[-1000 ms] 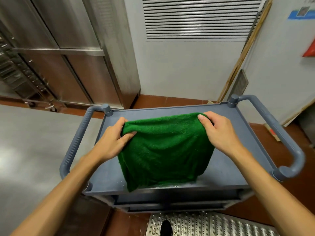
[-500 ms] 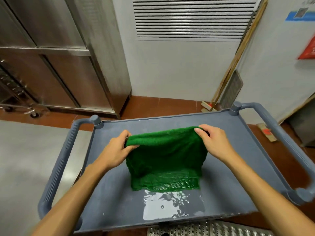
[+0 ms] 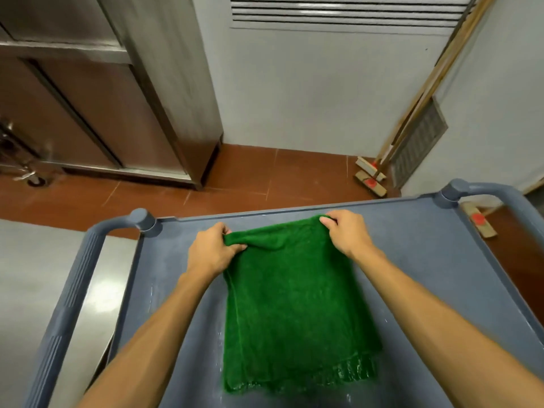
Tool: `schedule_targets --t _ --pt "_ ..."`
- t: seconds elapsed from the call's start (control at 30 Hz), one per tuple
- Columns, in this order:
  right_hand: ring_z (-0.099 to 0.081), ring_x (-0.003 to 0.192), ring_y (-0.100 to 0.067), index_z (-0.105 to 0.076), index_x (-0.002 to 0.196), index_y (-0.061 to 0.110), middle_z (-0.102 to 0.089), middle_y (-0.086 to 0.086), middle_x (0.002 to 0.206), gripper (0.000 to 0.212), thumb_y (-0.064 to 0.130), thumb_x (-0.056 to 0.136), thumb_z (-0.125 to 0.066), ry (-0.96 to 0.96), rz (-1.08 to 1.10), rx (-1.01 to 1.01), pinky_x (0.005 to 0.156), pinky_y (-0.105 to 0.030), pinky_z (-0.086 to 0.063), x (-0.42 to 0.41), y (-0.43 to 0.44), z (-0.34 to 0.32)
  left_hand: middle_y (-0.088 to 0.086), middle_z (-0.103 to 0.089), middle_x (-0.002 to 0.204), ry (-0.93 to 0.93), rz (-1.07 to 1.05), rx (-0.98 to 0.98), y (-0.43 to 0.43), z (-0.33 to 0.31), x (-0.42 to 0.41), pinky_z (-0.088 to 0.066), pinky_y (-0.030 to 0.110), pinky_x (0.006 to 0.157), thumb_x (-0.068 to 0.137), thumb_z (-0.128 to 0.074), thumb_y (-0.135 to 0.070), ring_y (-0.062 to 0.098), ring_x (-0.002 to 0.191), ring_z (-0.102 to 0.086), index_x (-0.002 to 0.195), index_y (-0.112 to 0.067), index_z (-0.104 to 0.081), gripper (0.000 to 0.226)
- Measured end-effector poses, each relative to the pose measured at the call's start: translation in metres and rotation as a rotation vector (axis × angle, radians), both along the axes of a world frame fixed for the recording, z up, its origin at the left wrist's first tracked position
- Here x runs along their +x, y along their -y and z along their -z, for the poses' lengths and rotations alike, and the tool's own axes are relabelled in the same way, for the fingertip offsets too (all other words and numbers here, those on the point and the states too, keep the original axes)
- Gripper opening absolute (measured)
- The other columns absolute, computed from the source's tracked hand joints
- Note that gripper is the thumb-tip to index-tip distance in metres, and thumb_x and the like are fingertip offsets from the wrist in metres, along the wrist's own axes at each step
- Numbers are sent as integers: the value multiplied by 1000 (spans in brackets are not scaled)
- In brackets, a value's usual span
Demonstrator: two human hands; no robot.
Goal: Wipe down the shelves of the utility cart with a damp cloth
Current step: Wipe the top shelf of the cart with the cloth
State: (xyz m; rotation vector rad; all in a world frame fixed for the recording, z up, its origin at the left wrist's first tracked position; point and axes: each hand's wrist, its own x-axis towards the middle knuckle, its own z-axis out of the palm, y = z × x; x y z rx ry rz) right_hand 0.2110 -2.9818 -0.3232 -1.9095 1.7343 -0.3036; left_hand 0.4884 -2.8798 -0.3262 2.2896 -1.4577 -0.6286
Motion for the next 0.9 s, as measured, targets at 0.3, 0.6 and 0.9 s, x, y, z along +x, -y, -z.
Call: schedule_targets --t 0.3,0.6,0.9 --pt "-50 122 -37 -47 137 9 -58 -16 129 60 39 89 -68 -53 117 45 103 -45 -41 -6 -2 38 11 -53 123 -7 -155 -31 -10 52 -9 -50 44 91 75 -80 -50 33 114 -55 124 -17 -54 64" --pt "-50 115 -33 -57 119 7 -53 -14 119 52 51 91 -60 -338 141 165 95 -40 -43 -68 -124 42 20 -56 102 143 -230 -49 -112 74 -53 -51 48 82 77 -80 -38 42 100 -53 113 -8 -60 51" --pt "-58 109 -30 -54 118 4 -61 -11 117 56 55 94 -52 -357 133 263 83 -38 -49 -74 -184 42 18 -51 118 59 -286 243 -159 63 -86 -51 45 79 84 -69 -54 42 100 -63 120 -9 -47 62"
